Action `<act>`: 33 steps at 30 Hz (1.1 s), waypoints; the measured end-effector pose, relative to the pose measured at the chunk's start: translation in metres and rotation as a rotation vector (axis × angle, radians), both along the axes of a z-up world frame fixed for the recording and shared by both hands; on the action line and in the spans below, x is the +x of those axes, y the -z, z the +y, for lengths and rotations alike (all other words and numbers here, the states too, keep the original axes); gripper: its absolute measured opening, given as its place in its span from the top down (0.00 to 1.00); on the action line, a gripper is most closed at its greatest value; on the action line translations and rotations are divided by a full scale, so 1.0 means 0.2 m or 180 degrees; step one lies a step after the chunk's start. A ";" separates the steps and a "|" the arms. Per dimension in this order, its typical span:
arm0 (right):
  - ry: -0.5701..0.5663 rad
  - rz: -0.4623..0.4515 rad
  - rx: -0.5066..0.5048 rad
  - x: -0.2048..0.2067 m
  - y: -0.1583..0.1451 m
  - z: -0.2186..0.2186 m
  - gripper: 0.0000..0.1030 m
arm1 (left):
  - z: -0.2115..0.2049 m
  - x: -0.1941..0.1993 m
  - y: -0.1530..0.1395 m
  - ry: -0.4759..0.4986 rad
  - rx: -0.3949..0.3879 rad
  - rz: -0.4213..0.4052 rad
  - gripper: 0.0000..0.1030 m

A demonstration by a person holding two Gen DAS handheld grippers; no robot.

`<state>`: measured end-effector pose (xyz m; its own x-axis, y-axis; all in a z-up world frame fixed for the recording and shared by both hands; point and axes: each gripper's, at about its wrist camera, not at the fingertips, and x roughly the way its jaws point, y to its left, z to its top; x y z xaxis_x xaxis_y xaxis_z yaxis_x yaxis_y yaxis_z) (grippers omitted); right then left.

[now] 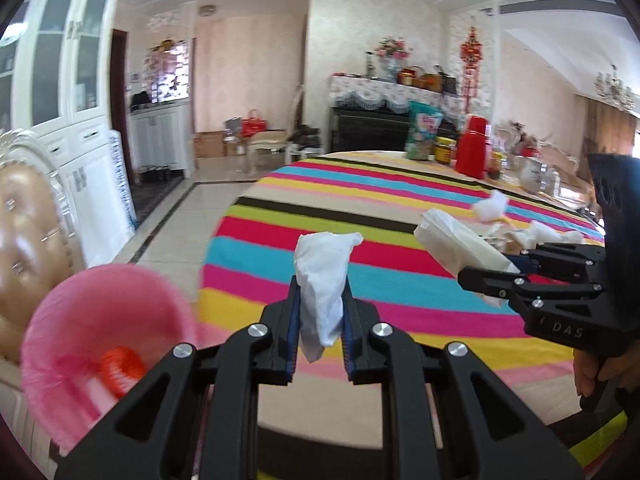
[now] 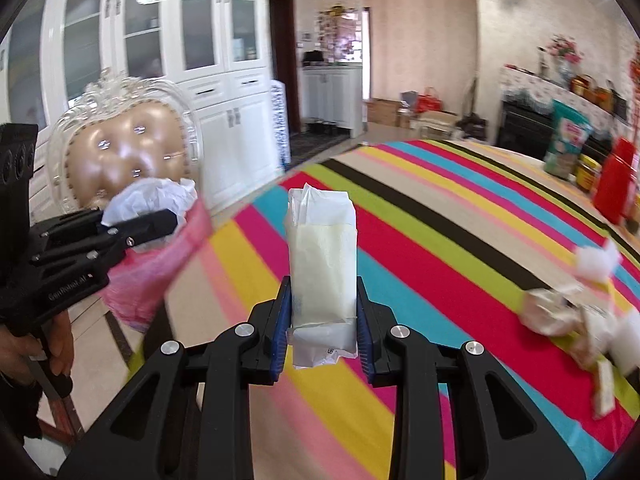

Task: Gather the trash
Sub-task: 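Carry the tissue and paper packet to the wastebasket and release them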

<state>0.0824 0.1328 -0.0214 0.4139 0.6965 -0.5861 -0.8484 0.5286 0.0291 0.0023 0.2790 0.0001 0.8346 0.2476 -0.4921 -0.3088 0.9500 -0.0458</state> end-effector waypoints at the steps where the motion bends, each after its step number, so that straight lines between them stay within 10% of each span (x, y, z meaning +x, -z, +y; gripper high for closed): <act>1: -0.0055 0.0003 0.0003 -0.02 0.00 0.05 0.72 | 0.03 -0.02 0.01 -0.0039 -0.0006 0.0011 0.82; 26: -0.0979 0.0370 0.0008 -0.35 0.14 1.02 0.71 | 0.91 -0.55 0.20 -0.1207 -0.0322 0.0163 0.82; 33: -0.0980 0.0426 0.0023 -0.33 0.17 1.08 0.49 | 0.98 -0.59 0.23 -0.1337 -0.0318 0.0131 0.56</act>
